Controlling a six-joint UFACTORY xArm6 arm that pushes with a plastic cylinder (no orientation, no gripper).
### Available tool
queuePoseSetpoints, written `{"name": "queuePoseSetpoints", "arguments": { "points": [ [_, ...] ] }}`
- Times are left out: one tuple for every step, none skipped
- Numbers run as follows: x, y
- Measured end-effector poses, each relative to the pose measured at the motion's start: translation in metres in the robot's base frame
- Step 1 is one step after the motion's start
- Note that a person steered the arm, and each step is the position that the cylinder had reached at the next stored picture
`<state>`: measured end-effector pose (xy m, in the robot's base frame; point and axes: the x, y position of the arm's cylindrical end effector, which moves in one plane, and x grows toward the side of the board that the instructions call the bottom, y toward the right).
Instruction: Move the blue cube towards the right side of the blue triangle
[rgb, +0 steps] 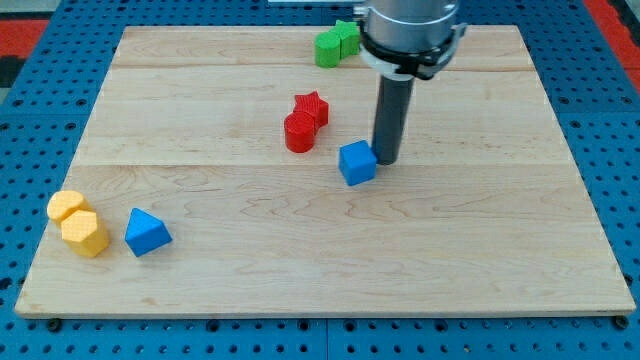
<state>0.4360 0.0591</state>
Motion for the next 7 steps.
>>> {"name": "queuePoseSetpoints", "arguments": {
  "points": [
    [0.002,-0.030],
    [0.009,-0.068],
    [0.016,-0.104],
    [0.023,-0.135],
    [0.029,-0.156],
    [0.029,-0.139],
    [0.030,-0.120]
  ]
}}
